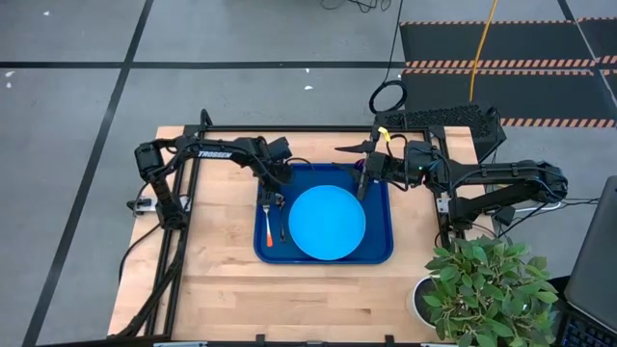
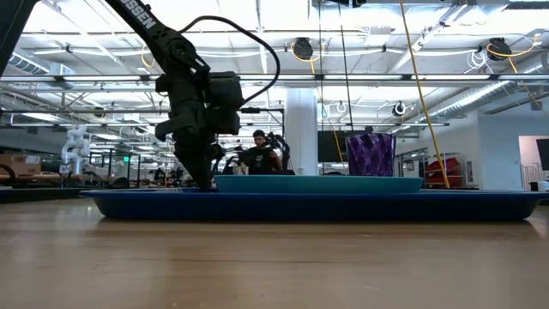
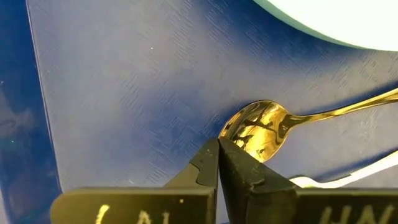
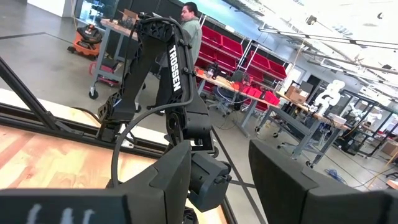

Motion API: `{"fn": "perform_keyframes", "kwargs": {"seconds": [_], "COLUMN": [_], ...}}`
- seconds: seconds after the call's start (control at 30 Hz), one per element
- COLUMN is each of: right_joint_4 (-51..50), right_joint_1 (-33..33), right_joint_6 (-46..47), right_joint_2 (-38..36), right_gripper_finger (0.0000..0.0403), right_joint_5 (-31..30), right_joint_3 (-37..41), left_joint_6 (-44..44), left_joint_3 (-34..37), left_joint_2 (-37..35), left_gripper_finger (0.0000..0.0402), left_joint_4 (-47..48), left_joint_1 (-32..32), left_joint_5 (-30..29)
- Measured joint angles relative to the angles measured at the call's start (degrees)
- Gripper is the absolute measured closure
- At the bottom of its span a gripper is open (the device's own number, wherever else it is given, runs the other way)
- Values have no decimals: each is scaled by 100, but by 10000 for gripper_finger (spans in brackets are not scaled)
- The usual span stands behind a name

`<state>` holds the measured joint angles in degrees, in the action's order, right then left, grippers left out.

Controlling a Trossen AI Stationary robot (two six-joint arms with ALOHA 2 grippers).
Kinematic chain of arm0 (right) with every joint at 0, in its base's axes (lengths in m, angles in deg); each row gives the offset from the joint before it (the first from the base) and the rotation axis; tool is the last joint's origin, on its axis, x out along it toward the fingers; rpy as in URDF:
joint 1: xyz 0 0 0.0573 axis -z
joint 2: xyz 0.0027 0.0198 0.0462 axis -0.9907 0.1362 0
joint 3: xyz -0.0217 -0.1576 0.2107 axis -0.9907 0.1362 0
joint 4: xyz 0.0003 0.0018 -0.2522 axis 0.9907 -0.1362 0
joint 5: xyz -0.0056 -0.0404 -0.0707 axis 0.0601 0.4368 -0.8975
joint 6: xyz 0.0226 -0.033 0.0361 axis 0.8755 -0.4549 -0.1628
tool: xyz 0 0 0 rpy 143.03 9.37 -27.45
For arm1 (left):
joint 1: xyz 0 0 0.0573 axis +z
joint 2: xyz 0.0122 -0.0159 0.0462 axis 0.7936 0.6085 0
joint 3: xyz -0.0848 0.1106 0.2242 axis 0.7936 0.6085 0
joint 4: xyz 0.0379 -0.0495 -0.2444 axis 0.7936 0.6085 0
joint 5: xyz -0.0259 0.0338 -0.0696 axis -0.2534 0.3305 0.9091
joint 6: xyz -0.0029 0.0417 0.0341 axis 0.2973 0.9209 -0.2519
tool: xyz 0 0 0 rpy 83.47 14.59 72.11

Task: Pick and place plate/cup/fork/spoon on tray
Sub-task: Adjust the blue fork and black spoon on the blue serving tray

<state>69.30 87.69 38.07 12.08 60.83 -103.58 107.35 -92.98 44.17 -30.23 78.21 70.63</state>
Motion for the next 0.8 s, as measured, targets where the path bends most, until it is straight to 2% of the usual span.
{"fn": "perform_keyframes", "kwargs": {"seconds": [0.23,0.5,0.8], "right_joint_4": [-2,-2,-20], "right_joint_1": [0,0,2], "right_joint_6": [0,1,0], "right_joint_2": [-2,0,-2], "right_gripper_finger": [245,245,245], "right_joint_5": [0,0,-20], "right_joint_3": [0,0,0], "left_joint_6": [42,-63,-58], "left_joint_3": [0,0,0], "left_joint_2": [0,0,0], "left_gripper_finger": [398,367,366], "left_joint_4": [-143,-81,28], "left_joint_1": [0,0,0], "left_joint_5": [-1,-12,-12]}}
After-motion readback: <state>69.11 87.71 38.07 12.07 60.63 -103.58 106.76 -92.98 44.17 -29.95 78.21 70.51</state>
